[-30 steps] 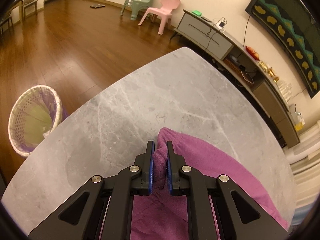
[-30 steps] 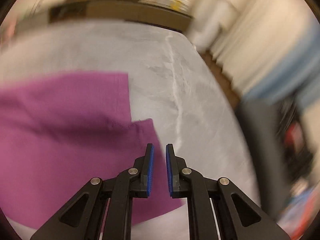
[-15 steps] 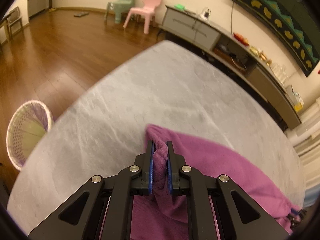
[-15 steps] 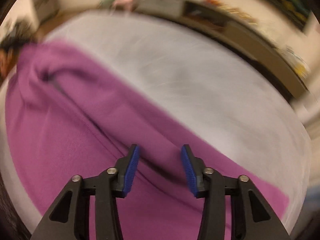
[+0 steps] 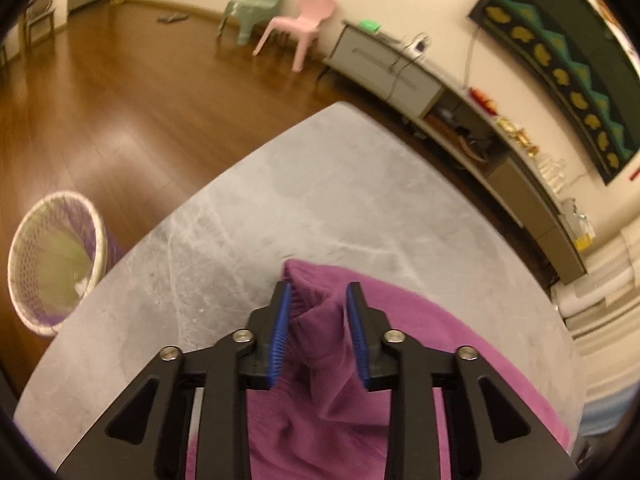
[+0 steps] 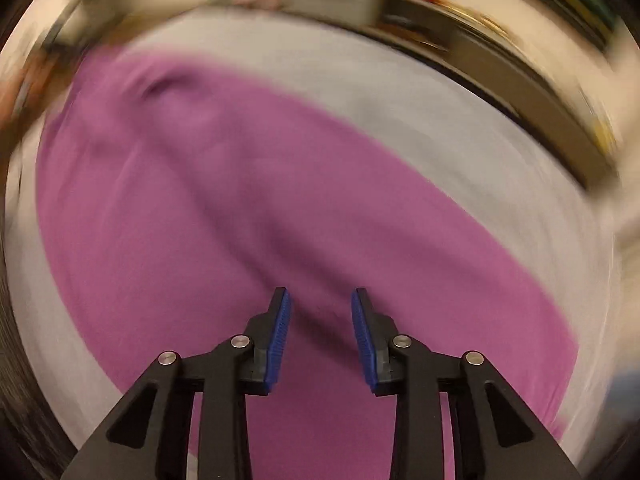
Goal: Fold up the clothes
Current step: 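Hold the waistband with the left gripper while the right gripper pulls the leg flat, then open both grippers and release the purple garment onto the table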
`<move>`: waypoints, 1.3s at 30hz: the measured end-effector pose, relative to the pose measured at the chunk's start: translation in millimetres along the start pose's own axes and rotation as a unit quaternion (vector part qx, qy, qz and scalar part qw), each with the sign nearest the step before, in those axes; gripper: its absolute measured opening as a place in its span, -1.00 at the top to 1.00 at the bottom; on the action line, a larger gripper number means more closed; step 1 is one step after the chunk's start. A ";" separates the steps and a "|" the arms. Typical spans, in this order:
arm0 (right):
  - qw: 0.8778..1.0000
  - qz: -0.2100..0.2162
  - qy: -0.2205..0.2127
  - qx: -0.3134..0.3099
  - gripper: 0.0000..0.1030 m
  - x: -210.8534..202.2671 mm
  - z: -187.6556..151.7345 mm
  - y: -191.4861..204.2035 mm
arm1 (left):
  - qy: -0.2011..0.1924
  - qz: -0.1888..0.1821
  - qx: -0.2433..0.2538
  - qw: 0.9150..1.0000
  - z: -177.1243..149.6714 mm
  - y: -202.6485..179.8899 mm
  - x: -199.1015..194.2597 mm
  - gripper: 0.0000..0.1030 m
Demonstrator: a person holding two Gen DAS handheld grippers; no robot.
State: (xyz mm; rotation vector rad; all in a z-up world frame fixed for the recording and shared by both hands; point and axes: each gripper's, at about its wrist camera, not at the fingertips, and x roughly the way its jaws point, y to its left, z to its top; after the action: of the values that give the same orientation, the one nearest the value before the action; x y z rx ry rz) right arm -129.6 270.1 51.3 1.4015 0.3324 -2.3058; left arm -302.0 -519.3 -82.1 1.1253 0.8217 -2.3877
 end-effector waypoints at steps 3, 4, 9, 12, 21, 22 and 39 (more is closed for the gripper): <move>0.991 -0.030 -0.030 0.130 0.34 -18.1 -8.8 -54.7 | 0.006 -0.004 0.038 0.999 -8.1 -19.3 -1.6 0.34; 0.988 -0.049 -0.022 0.146 0.34 -15.3 -9.5 -64.0 | 0.016 -0.005 0.056 0.998 -12.4 -27.2 2.6 0.34; 0.978 -0.123 0.062 0.159 0.32 32.0 7.5 -75.8 | 0.072 0.009 0.153 0.986 -36.3 -60.4 36.5 0.34; 0.971 -0.183 0.068 0.140 0.31 48.4 29.2 -85.4 | 0.087 0.040 0.189 0.977 -44.2 -69.1 59.7 0.34; 0.920 -0.384 0.037 0.069 0.31 67.8 42.2 -52.0 | 0.085 0.097 0.249 0.960 -56.6 -88.8 79.5 0.34; 0.935 -0.346 0.013 0.078 0.29 60.2 44.4 -31.8 | 0.084 0.099 0.254 0.958 -57.3 -90.1 79.0 0.34; 0.996 -0.032 0.054 -0.060 0.28 50.6 14.9 241.3 | 0.063 0.112 0.222 0.967 -21.7 -105.8 93.8 0.23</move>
State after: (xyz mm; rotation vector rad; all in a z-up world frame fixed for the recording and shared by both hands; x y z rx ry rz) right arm -48.6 39.3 16.5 1.4779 0.5453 -2.2241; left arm -405.2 -433.0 -130.4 1.4605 0.1741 -2.3849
